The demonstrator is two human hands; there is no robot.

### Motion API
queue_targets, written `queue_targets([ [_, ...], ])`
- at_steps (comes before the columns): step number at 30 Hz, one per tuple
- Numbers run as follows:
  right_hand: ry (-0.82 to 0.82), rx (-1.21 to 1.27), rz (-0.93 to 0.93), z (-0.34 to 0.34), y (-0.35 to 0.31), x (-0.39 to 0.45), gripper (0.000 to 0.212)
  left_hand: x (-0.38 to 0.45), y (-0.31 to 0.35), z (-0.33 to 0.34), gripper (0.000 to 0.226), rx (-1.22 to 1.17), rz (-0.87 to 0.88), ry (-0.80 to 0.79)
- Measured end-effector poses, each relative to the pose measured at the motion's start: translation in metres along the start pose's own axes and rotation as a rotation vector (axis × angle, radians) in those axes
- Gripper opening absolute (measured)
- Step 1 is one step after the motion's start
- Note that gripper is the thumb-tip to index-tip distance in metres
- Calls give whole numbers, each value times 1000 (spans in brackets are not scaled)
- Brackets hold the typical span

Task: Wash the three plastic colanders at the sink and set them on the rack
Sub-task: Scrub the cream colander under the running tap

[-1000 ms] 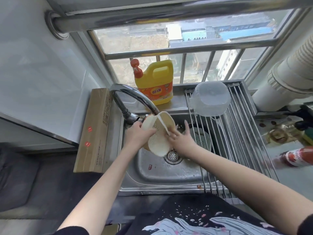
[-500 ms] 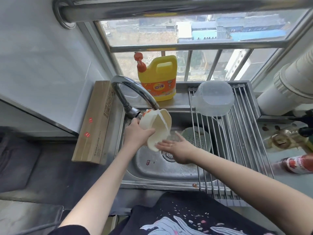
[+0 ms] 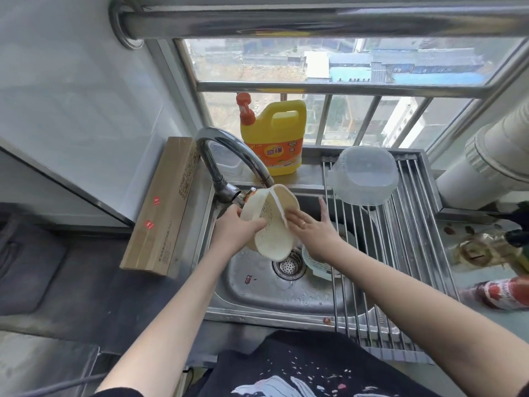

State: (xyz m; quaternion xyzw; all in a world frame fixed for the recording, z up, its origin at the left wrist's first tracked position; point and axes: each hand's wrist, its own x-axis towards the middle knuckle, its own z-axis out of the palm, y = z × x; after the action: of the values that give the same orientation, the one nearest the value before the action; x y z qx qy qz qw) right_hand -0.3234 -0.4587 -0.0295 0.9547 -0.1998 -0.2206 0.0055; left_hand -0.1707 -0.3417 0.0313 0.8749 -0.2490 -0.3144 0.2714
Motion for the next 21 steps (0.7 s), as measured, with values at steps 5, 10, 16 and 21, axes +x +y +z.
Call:
queue_targets([
  [5,-216,125,-315,4,-23,-3,80,5,0,2,40,-12,-34,27],
  [10,-23,-84,-45,-1,2,7,70,8,-8,0,42,-44,-40,-20],
  [16,-121,86,-276,4,-13,8,72,10,-4,-1,40,-51,-70,-4],
  [21,-124,121,-211,3,-15,6,76,12,-4,0,41,-29,-78,2],
])
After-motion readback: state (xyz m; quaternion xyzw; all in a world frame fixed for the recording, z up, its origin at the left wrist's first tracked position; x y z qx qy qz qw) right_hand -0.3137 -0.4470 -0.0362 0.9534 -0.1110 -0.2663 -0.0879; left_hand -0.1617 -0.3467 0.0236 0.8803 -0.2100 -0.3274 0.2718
